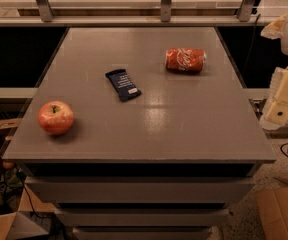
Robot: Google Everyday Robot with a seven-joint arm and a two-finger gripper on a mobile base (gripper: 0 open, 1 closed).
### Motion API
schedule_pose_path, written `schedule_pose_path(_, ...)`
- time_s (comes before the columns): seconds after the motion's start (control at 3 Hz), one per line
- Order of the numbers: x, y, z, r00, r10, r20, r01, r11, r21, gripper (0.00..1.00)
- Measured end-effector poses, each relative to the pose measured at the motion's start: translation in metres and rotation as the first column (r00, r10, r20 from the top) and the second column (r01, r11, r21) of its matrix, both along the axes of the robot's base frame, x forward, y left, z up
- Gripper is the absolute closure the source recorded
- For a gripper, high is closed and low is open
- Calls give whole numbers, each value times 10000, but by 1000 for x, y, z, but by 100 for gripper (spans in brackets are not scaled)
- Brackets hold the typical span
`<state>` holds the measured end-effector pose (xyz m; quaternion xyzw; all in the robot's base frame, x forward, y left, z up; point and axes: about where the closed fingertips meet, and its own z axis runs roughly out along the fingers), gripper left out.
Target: Move coke can near apple
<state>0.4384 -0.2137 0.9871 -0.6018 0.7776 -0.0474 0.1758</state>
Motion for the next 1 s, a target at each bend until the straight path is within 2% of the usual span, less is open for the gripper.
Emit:
schedule_pose_path(0.33,2,1,1,9999,-95,119,96,10000,-26,0)
schedule_pose_path(0.67,24,9,-1,9996,69,257,-67,10000,-61,0)
schedule_pose_path(1.0,62,22,-4,9982,490,357,-482,9986,-240,0)
